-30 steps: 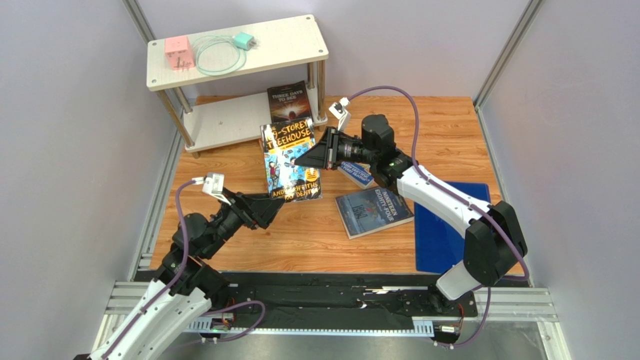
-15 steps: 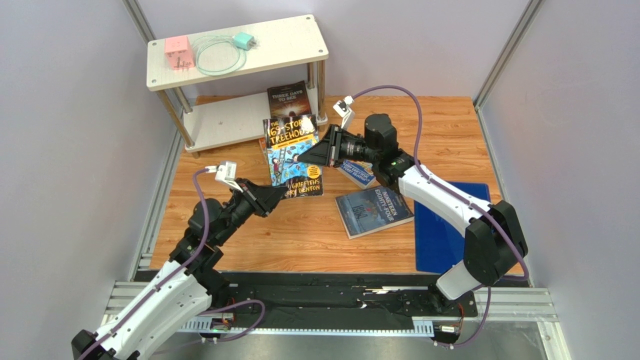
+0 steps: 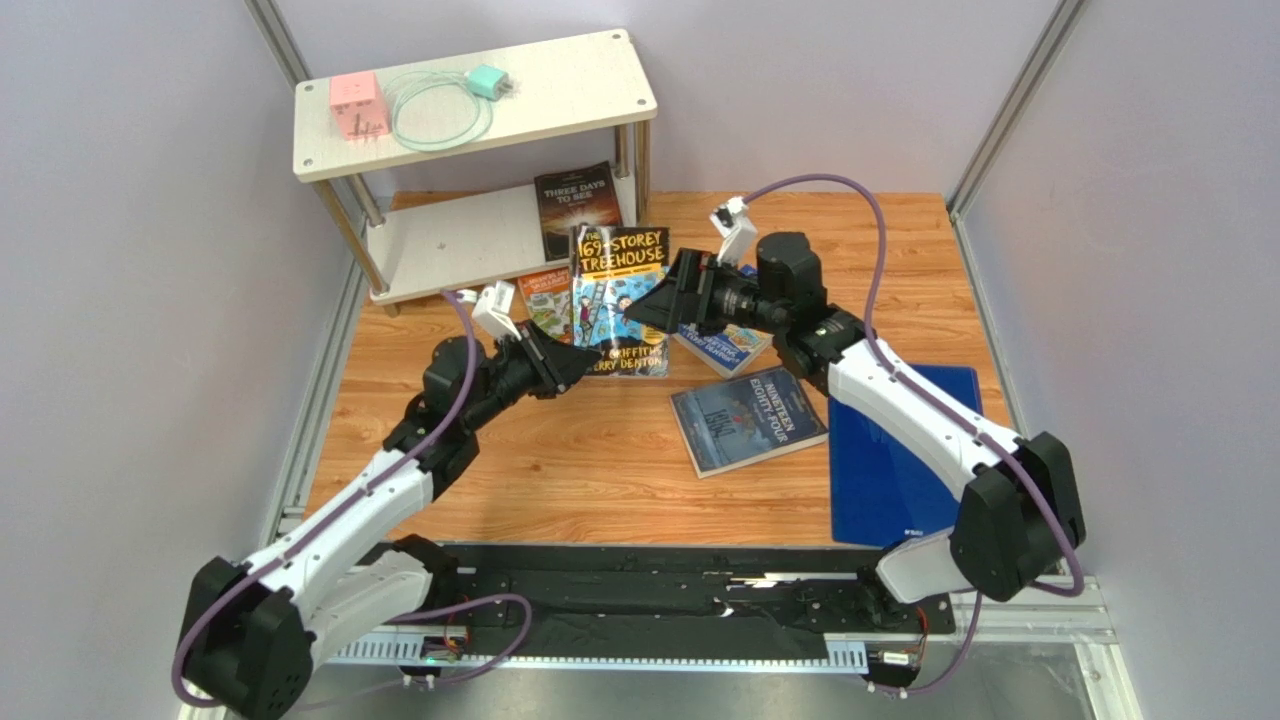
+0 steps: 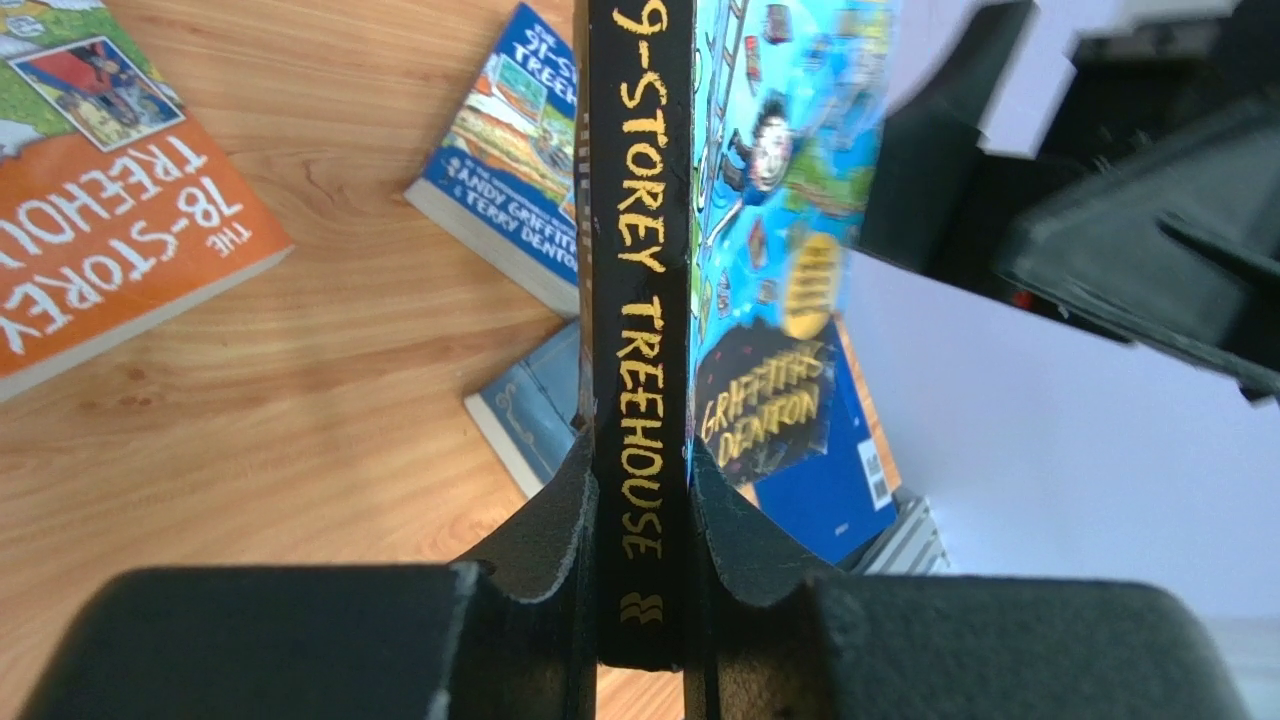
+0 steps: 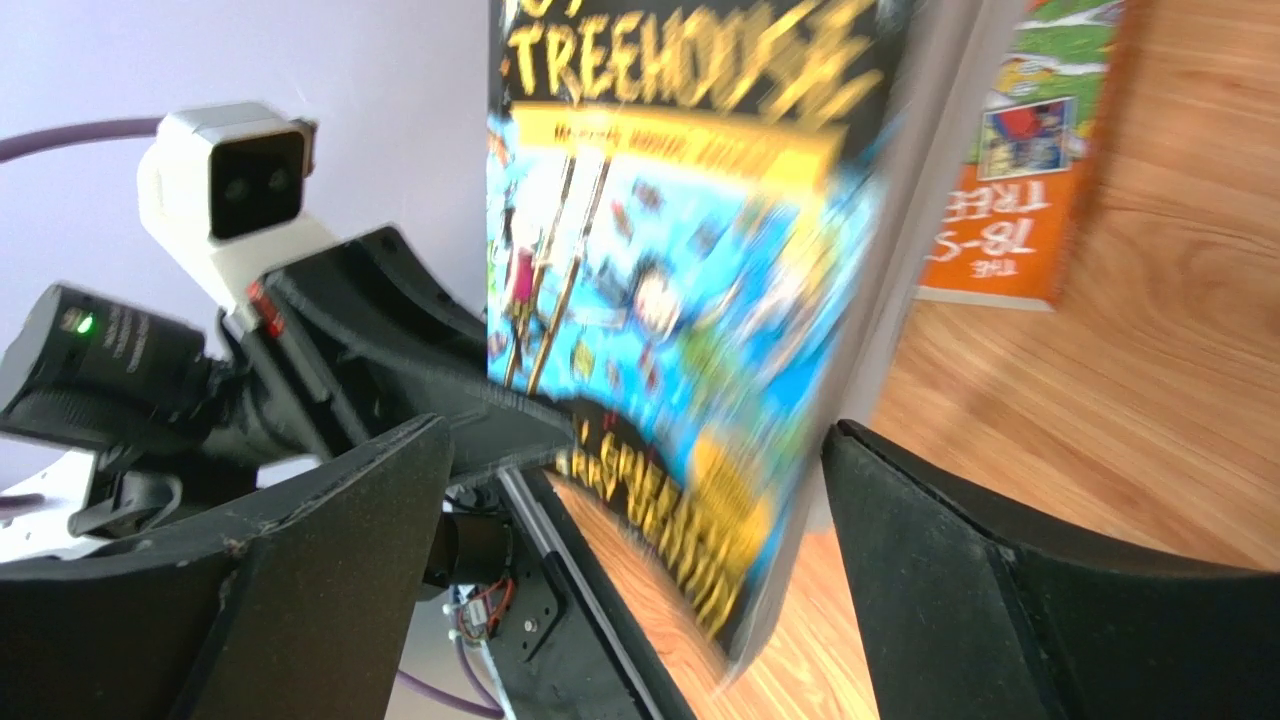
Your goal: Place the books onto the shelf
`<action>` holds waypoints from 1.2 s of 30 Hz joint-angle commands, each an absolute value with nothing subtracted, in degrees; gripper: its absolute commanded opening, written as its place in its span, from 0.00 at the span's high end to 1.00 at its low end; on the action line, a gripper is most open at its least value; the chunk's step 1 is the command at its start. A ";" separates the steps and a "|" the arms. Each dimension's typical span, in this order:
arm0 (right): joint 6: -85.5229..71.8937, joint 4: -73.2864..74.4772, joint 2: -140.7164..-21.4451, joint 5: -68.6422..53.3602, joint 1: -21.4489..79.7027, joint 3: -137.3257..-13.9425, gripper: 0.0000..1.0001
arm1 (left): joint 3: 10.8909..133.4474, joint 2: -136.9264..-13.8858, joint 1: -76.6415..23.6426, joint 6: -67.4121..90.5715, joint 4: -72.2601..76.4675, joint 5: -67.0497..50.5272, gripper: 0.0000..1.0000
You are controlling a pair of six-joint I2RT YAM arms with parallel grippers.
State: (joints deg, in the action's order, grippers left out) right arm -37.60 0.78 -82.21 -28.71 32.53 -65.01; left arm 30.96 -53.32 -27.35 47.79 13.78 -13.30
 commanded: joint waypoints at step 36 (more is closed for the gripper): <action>-31.20 4.04 -72.33 -30.50 26.46 -55.46 0.00 | 82.16 -119.97 -1.94 81.83 45.01 -41.05 1.00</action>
State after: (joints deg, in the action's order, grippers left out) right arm -32.53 5.34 -73.87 -29.69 26.81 -55.53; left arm 76.66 -119.37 -3.40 84.90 51.09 -40.12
